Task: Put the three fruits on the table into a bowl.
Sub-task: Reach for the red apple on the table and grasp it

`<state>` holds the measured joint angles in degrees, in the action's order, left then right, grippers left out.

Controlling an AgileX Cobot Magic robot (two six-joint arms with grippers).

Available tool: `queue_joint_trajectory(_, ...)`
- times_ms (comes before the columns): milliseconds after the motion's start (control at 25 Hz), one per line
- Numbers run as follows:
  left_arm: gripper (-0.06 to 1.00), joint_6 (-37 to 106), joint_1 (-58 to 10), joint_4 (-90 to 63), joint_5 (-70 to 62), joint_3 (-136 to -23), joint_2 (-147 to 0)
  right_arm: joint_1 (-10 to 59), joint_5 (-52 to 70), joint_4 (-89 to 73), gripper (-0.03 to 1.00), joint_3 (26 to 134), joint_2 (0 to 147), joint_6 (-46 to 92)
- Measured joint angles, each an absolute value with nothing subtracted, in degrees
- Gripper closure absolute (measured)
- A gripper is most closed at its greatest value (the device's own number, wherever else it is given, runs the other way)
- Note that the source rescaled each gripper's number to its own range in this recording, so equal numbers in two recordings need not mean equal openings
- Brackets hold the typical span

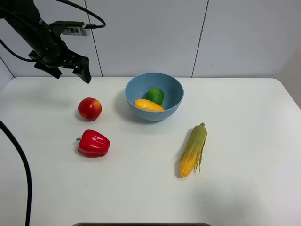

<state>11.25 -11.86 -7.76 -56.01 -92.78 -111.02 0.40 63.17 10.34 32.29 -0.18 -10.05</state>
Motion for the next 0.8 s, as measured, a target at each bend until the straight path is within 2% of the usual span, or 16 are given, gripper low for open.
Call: queue_joint_trajectory(800,-0.06,12.54,-13.13,-9.06,-51.30,-93.14,-124.44,0.40,63.17,10.34,0.22,32.29,-0.18,-10.05)
